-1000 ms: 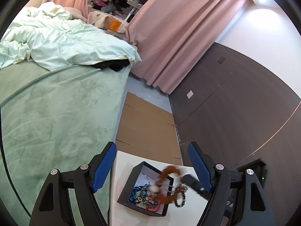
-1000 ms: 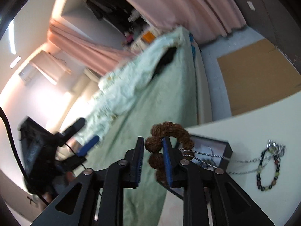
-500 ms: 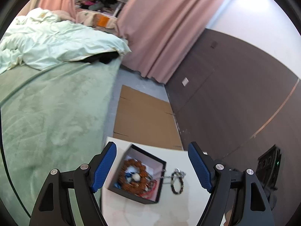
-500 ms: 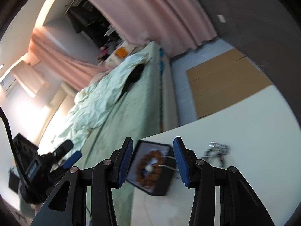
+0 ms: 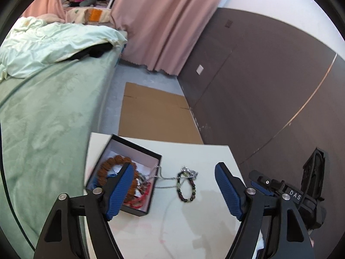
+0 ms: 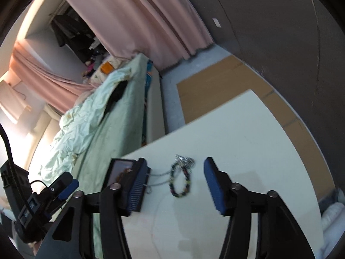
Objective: Organize jewelry
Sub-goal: 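Lower the left tool onto the green-and-black beaded bracelet and close it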
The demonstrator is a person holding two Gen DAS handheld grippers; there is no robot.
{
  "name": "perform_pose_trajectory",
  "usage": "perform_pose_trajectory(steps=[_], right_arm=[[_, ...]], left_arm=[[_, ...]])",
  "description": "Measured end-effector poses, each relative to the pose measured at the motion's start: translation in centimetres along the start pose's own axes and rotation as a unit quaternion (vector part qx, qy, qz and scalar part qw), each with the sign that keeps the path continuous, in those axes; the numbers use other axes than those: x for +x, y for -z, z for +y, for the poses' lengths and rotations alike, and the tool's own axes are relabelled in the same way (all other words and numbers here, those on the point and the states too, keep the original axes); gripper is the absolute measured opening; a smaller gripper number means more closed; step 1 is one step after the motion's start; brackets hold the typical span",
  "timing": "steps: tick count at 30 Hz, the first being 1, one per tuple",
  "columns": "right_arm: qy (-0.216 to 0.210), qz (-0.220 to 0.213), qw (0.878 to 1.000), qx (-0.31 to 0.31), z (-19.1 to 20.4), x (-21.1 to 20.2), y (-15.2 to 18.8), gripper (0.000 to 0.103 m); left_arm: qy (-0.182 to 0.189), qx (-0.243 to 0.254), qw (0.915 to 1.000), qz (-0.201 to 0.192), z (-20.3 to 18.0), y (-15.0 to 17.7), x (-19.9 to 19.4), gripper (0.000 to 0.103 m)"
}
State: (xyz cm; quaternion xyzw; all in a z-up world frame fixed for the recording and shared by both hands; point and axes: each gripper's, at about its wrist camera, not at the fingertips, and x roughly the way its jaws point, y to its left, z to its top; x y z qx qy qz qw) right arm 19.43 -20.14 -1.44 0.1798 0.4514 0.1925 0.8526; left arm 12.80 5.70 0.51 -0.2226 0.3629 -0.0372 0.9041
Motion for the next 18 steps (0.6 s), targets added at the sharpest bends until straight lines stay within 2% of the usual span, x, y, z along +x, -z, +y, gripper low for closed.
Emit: perform_pose_trajectory(steps=[2,7,13,18], right_arm=[[0.009,0.015,1.000,0.001,-0.6,0.4,0.0,0.058],[0.012,0.041,0.999,0.019,-2.3,1.2,-0.1,0.058],[0.014,0.058,0.997,0.047,-4.2,2.1,-0.4,0.058],[0.015,0.075,0.995,0.061,-5.3,3.2,-1.0,0.058]], left_arm=[[-0.003,0.013,0.9998,0.012,-0.8,0.3,1.0,0.073],[-0.008,0.042,0.9982,0.041,-2.4,1.2,3.6,0.059],[-0.014,0.064,0.9950,0.075,-3.8,2.3,7.0,0.054],[-0.048,0.080,0.9884,0.120,-4.3,3.9,10.4,0.044]])
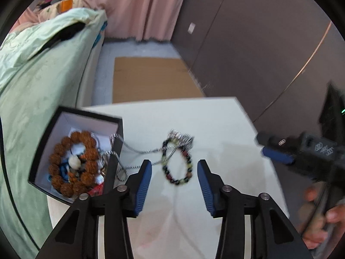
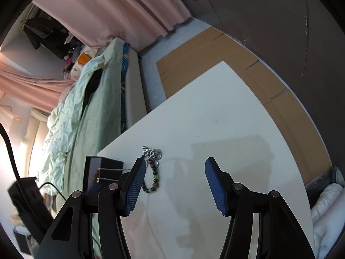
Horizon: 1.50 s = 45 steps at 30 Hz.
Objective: Organize jewelry
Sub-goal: 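Lower the left tool onto the green-and-black beaded bracelet and close it, then carry the green bracelet to the box with the left tool while the right tool grasps the silver pendant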
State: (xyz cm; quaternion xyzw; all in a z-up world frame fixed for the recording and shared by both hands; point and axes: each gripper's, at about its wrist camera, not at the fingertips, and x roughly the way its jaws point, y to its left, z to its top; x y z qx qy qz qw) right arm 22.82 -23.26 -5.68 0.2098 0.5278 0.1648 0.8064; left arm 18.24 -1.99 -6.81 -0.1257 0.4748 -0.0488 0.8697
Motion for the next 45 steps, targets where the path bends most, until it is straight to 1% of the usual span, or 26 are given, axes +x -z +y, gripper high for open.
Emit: perform_pose_trajectory(steps=[4,7,9,13,15,16,20,21,22,23,24,26,29,36,40,45], right_arm=[[-0.001,0.005,1.000,-0.002,-0.2,0.3,-0.4,0.058],[0.000,0.009,1.000,-0.003,-0.3,0.6,-0.7,0.058],[0.002,0.014,1.000,-0.004,-0.3,0.8,-0.8,0.058],[0.005,0.020,1.000,-0.009,-0.3,1.1,-0.8,0.058],[0.005,0.019,1.000,-0.009,-0.3,1.0,-0.8,0.058],[0.004,0.018,1.000,-0.009,-0.3,1.0,-0.8,0.058],[0.006,0.019,1.000,-0.013,-0.2,1.0,-0.7,0.058],[0.008,0.020,1.000,-0.016,0.0,1.1,-0.6,0.058],[0.009,0.022,1.000,-0.020,0.1,1.2,-0.6,0.058],[0.010,0.023,0.999,-0.022,0.2,1.2,-0.6,0.058],[0.010,0.024,0.999,-0.024,0.2,1.2,-0.6,0.058],[0.011,0.022,0.999,-0.028,0.4,1.0,-0.5,0.058],[0.013,0.020,0.999,-0.033,0.6,0.8,-0.3,0.058],[0.014,0.018,0.999,-0.040,1.1,0.8,0.1,0.058],[0.014,0.018,0.998,-0.052,1.6,1.3,0.1,0.058],[0.018,0.018,0.997,-0.077,2.8,2.6,0.4,0.058]], left_arm=[[-0.015,-0.005,0.9996,0.023,-0.1,0.4,2.3,0.043],[-0.029,-0.003,0.9992,0.027,-0.3,0.5,3.4,0.041],[-0.031,-0.005,0.9990,0.032,-0.2,0.8,4.1,0.039],[-0.050,0.010,0.9980,0.036,-0.5,1.1,5.2,0.039],[-0.051,0.008,0.9978,0.042,-0.3,1.3,5.8,0.038],[-0.054,0.012,0.9980,0.030,-0.4,1.3,5.6,0.038],[-0.063,0.028,0.9975,0.016,-0.6,1.6,5.7,0.036],[-0.071,0.033,0.9968,0.013,-0.7,1.8,5.7,0.031],[-0.081,0.040,0.9958,0.013,-0.8,2.0,5.8,0.021],[-0.088,0.048,0.9949,0.013,-0.9,2.1,5.8,0.014],[-0.082,0.049,0.9953,0.016,-0.9,2.1,5.8,0.008],[-0.064,0.039,0.9970,0.021,-0.4,2.2,5.5,0.008],[-0.051,0.031,0.9978,0.027,0.0,2.2,5.0,0.008],[-0.015,0.018,0.9997,-0.009,0.5,1.2,0.9,0.008],[0.005,0.000,0.9994,-0.033,1.1,0.4,-1.7,0.008],[0.016,-0.018,0.9976,-0.066,2.1,-0.5,-4.8,0.008]])
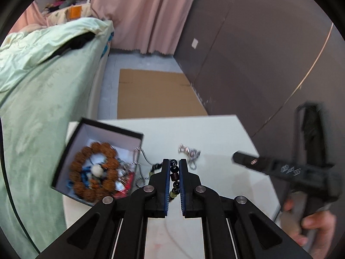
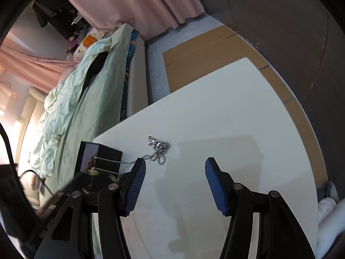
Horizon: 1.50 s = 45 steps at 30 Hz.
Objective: Organize jewelry
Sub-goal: 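Carry the green bracelet to the box with the left tool while the right tool grasps the silver pendant, then open the left tool over the box while the right tool lifts the silver pendant chain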
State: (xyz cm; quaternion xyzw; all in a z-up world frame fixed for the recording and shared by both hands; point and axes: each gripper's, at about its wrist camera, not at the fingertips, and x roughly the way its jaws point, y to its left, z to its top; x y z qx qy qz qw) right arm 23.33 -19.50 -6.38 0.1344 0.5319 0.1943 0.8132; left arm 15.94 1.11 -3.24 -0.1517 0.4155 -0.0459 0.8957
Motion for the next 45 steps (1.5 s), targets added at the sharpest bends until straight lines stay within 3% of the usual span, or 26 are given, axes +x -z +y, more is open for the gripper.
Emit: perform_pose_trajectory(steps=[12,23,26,29,31,33,43,45], right_arm=[[0.017,0.013,0.999,-0.050,3.1,4.6,-1.2,0.058],[0.093,0.025,0.988,-0.119,5.8,7.6,-0.8,0.058],[0.119,0.026,0.982,-0.141,6.2,8.2,-0.4,0.050],[0.149,0.026,0.975,-0.162,6.6,8.1,-0.1,0.029],[0.142,0.030,0.978,-0.152,6.2,7.7,-0.1,0.020],[0.122,0.036,0.982,-0.136,5.5,7.1,-0.1,0.018],[0.065,-0.014,0.991,-0.116,6.6,2.1,0.2,0.017],[0.055,-0.030,0.991,-0.120,7.4,0.8,0.4,0.017]], left_arm=[[0.000,-0.037,0.9985,-0.040,3.9,-2.1,-3.4,0.008],[-0.011,-0.064,0.9967,-0.049,6.9,-2.7,-3.8,0.008],[-0.009,-0.070,0.9964,-0.048,7.2,-2.7,-3.6,0.008],[0.001,-0.088,0.9947,-0.053,7.7,-2.7,-3.4,0.008],[0.004,-0.096,0.9943,-0.047,7.7,-2.7,-3.2,0.010],[-0.003,-0.099,0.9946,-0.030,7.9,-2.5,-2.9,0.010],[-0.010,-0.133,0.9909,-0.021,9.3,-0.3,-4.2,0.011],[-0.011,-0.129,0.9913,-0.021,9.3,0.9,-4.4,0.017]])
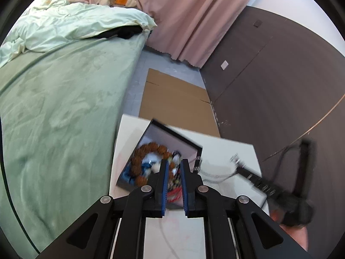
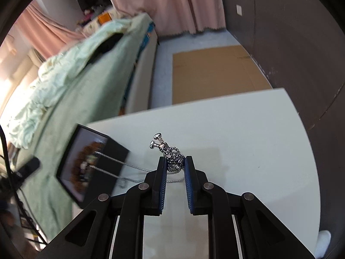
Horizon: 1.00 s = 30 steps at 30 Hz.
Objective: Organize jewelry
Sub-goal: 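Open the left tool over the box while the right tool lifts the silver pendant chain, then lower the silver pendant into the black box and open the right tool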
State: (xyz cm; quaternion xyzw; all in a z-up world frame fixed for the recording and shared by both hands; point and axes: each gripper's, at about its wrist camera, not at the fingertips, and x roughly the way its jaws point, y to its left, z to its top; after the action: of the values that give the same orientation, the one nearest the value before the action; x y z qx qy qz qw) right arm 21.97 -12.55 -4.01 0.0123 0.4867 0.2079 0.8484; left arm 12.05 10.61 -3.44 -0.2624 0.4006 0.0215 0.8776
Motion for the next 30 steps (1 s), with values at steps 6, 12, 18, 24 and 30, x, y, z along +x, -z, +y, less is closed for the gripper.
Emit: perform_pose_trajectory(steps=[6,12,18,24,30], right_arm=[[0.007,-0.051,0.998,-0.026,3.1,-3.6,0.1,0.017],[0.021,-0.082,0.994,-0.061,6.6,-6.5,-0.3,0.017],[0.027,-0.116,0.989,-0.091,10.5,-10.3,-3.2,0.017],[0.035,-0.140,0.983,-0.117,13.9,-12.7,-5.0,0.017],[0.042,-0.158,0.977,-0.137,17.1,-14.2,-5.6,0.017]], left_arm=[[0.001,0.016,0.9998,-0.012,0.5,1.2,-0.8,0.055],[0.016,0.004,0.9990,-0.042,1.6,0.3,-2.7,0.085],[0.019,-0.011,0.9984,-0.051,2.9,-0.7,-4.2,0.093],[0.025,-0.016,0.9966,-0.076,4.1,-1.1,-6.0,0.097],[0.037,-0.054,0.9947,-0.080,6.3,-1.6,-7.0,0.097]])
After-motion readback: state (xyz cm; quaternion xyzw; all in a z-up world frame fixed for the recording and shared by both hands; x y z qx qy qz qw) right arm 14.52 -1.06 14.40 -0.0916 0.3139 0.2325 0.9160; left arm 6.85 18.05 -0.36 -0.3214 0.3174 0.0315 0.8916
